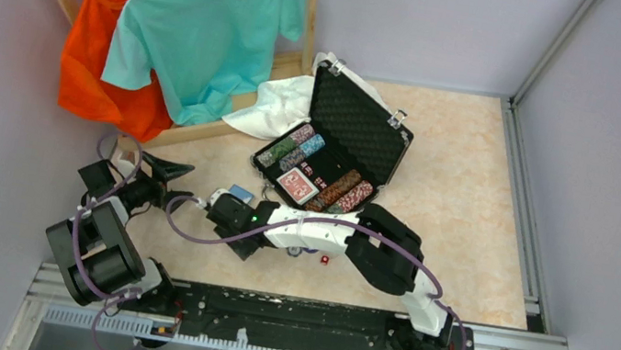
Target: Pack up texas hold em set
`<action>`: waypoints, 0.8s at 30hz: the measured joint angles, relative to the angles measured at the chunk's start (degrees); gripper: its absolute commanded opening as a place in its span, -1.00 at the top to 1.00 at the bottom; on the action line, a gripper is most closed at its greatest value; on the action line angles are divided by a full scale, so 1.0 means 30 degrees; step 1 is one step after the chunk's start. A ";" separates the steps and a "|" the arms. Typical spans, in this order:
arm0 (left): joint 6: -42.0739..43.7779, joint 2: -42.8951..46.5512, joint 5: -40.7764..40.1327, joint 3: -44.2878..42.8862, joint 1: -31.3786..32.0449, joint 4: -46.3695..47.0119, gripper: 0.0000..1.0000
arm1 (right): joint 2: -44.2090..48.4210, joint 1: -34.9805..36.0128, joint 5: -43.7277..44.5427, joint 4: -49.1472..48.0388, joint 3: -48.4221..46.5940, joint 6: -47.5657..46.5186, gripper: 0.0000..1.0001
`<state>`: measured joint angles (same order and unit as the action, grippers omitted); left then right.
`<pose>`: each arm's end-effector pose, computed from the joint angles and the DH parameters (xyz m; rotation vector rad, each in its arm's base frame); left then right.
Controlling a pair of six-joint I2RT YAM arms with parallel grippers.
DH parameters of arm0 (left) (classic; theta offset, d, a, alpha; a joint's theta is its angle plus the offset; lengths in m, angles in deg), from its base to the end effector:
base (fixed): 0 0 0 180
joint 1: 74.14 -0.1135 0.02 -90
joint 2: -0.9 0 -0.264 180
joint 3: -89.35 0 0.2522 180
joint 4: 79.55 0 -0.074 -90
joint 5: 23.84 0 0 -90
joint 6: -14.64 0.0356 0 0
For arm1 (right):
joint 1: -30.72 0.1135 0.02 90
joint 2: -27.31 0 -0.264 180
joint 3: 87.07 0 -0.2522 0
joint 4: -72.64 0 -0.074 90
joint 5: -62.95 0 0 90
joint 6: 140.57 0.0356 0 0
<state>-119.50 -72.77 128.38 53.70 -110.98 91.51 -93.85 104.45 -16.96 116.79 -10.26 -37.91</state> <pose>0.1840 0.0985 0.1453 -0.9988 1.9513 -1.3379 0.1314 0.4278 0.1652 -1.2989 2.3165 0.2802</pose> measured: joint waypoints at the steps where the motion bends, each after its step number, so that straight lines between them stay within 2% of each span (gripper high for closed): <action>1: 0.0000 0.0000 0.0000 0.0000 0.0000 0.0000 -0.96 | 0.0022 -0.0022 0.0022 0.0087 0.0000 -0.0029 0.19; 9: 0.0000 0.0007 0.0000 0.0000 0.0000 -0.0015 -0.96 | 0.0248 -0.0328 0.0474 0.0678 0.0058 -0.0146 0.17; 12: 0.0015 0.0007 0.0000 0.0000 0.0029 -0.0036 -0.96 | 0.0517 -0.0401 0.0539 0.0627 0.0204 -0.0160 -0.02; 17: 0.0066 0.0022 0.0000 0.0000 0.0073 -0.0117 -0.96 | 0.0750 -0.0495 0.0546 0.0583 0.0277 -0.0204 -0.21; 24: 0.0000 -0.0138 0.0124 0.0000 0.0066 -0.0095 -0.96 | 0.0321 -0.0510 0.0226 0.0714 -0.1027 -0.0372 -0.25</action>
<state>-119.50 -73.18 128.75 53.70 -110.78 91.23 -92.89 102.92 -16.28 118.93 -13.34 -39.02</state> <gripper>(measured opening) 0.980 0.623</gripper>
